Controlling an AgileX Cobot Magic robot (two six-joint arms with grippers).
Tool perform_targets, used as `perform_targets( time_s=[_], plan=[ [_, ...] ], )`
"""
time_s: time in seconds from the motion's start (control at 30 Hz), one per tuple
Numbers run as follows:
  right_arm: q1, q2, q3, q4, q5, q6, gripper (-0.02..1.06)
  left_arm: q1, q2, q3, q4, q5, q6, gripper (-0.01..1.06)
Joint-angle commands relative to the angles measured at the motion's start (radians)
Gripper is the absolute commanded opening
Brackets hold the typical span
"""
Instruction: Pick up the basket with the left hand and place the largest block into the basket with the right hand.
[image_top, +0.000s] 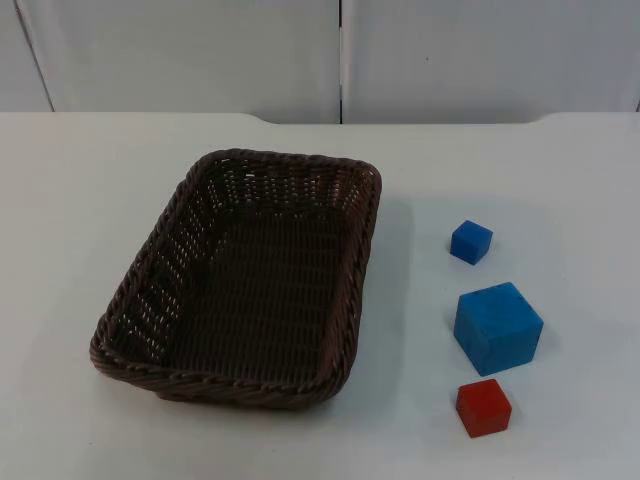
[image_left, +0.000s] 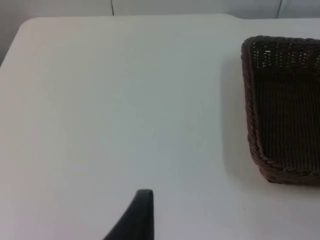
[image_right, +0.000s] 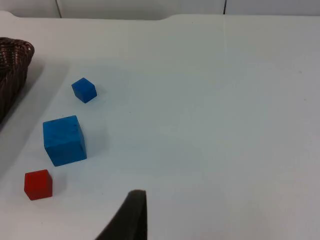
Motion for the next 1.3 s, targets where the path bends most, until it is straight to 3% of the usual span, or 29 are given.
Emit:
perform_targets(
  time_s=[0.0, 0.4, 0.87, 1.27],
  plan=[
    [-0.005, -0.003, 0.002, 0.001, -0.003, -0.001, 1.05, 0.004, -0.002, -0.017, -0.017, 0.003, 0.001, 1.05],
    [-0.005, -0.003, 0.002, 0.001, -0.003, -0.001, 1.05, 0.004, 0.248, -0.188, -0.001, -0.006, 0.001, 1.05],
    [-0.005, -0.003, 0.002, 0.001, -0.003, -0.001, 1.05, 0.004, 0.495, -0.198, -0.014, -0.092, 0.001, 1.05],
    [-0.005, -0.003, 0.002, 0.001, -0.003, -0.001, 1.05, 0.004, 0.629, -0.247, -0.032, -0.105, 0.013, 1.05]
  ],
)
